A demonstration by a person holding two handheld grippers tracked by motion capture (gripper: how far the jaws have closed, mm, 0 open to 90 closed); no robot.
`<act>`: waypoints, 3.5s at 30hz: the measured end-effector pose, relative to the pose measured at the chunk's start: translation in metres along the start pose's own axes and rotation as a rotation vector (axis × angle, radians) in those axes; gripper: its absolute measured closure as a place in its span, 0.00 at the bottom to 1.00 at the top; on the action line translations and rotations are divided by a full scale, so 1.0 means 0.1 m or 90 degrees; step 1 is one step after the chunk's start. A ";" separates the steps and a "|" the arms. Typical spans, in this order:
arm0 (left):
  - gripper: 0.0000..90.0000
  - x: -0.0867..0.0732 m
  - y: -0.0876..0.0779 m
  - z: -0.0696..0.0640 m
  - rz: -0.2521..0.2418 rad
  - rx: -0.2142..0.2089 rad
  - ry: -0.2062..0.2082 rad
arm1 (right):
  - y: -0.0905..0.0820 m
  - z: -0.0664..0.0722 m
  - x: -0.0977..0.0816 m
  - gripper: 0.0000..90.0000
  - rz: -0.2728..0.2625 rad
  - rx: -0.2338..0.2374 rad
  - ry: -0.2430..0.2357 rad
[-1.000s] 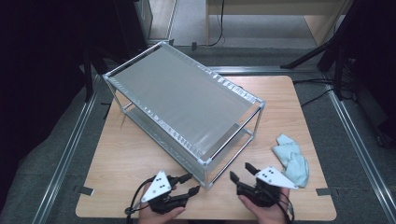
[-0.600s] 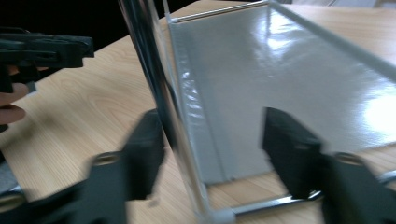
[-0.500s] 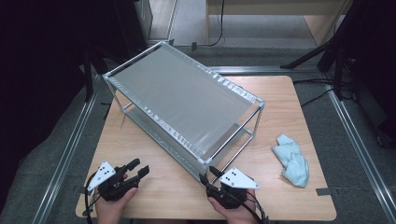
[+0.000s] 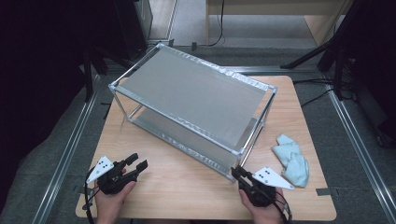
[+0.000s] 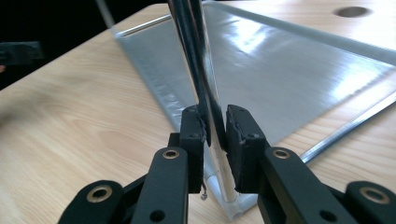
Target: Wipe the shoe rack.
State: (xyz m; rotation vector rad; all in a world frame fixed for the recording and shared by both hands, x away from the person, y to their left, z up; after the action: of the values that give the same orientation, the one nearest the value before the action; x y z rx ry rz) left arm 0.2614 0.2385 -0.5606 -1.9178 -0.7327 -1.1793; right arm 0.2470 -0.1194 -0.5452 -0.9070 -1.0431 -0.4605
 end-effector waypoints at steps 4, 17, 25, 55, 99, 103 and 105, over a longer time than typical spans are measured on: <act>0.49 0.12 0.09 0.07 -0.026 0.027 -0.023 | -0.16 -0.26 -0.01 0.84 0.009 -0.016 0.043; 0.56 0.34 0.40 0.66 0.017 0.191 -0.020 | -0.44 -0.72 0.00 0.84 -0.002 -0.142 0.086; 0.75 0.44 0.62 0.85 0.021 0.197 -0.010 | -0.43 -0.73 0.00 0.84 0.000 -0.137 0.092; 0.87 0.03 -0.32 0.46 0.068 0.183 -0.024 | -0.03 -0.97 0.38 0.86 0.027 -0.168 0.077; 0.85 -0.18 -0.59 -0.14 0.048 -0.001 0.043 | -0.46 -1.86 -0.07 0.62 0.138 -0.268 0.112; 0.86 -0.18 -0.60 -0.14 0.048 0.002 0.046 | -0.40 -1.87 -0.30 0.71 0.200 -0.320 0.118; 0.86 -0.17 -0.60 -0.14 0.047 -0.003 0.045 | -0.39 -1.78 -0.30 0.70 0.208 -0.310 0.118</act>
State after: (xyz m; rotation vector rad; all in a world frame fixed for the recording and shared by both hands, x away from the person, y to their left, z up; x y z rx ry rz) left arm 0.2011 0.2585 -0.5541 -1.8806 -0.6166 -1.1973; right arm 0.3015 -0.2902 -0.5913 -1.4121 -0.6011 -0.5200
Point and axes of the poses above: each handheld gripper's, and its own axes: y roughly forward along the jaws, x roughly out of its top, z roughly to its left, the point moved 8 cm from there along y, roughly forward along the jaws
